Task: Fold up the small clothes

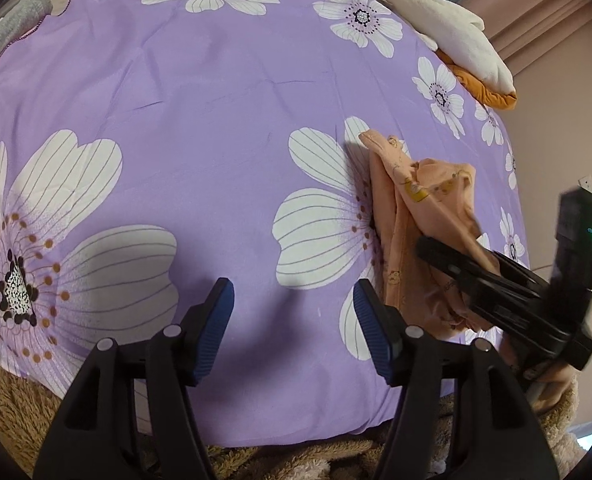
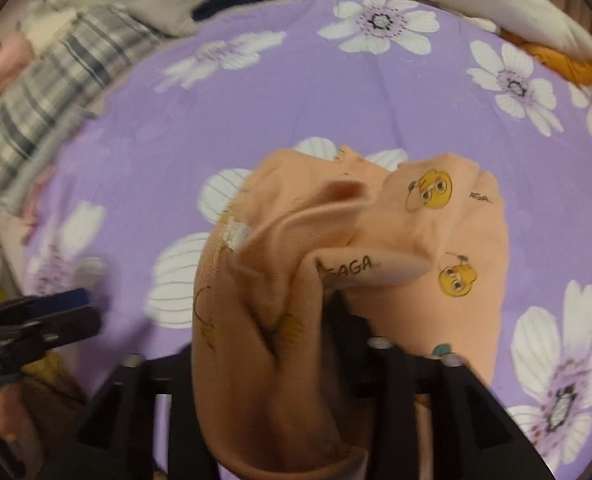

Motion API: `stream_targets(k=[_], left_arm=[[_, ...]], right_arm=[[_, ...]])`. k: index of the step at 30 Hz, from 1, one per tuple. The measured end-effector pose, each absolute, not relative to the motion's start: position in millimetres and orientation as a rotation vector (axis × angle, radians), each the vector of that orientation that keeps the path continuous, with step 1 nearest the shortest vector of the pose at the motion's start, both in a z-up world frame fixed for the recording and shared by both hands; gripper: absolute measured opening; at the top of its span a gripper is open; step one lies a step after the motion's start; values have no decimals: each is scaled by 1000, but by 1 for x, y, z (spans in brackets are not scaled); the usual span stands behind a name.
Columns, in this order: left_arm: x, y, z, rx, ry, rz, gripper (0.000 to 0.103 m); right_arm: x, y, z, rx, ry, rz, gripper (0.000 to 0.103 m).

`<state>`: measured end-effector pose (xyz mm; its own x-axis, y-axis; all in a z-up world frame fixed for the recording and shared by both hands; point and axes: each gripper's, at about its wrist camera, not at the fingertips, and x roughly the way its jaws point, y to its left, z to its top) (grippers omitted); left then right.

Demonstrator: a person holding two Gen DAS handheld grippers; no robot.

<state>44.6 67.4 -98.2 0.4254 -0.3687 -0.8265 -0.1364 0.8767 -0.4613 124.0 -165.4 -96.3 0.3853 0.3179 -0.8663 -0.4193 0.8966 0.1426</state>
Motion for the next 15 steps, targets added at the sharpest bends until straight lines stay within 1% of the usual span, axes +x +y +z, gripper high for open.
stream_targets(k=[4, 5, 8, 10, 15], left_arm=[[51, 63, -95, -508, 1128, -177, 62], [52, 61, -92, -507, 1126, -184, 62], [56, 57, -85, -501, 1114, -210, 63], [57, 54, -79, -496, 1100, -222, 63], [61, 43, -72, -481, 1086, -262, 65]], right_arm=[[110, -193, -75, 12, 1045, 513, 58], [106, -198, -71, 39, 1035, 520, 62], [96, -215, -59, 120, 1004, 544, 65], [88, -226, -51, 177, 982, 563, 66], [81, -241, -51, 172, 927, 481, 66]])
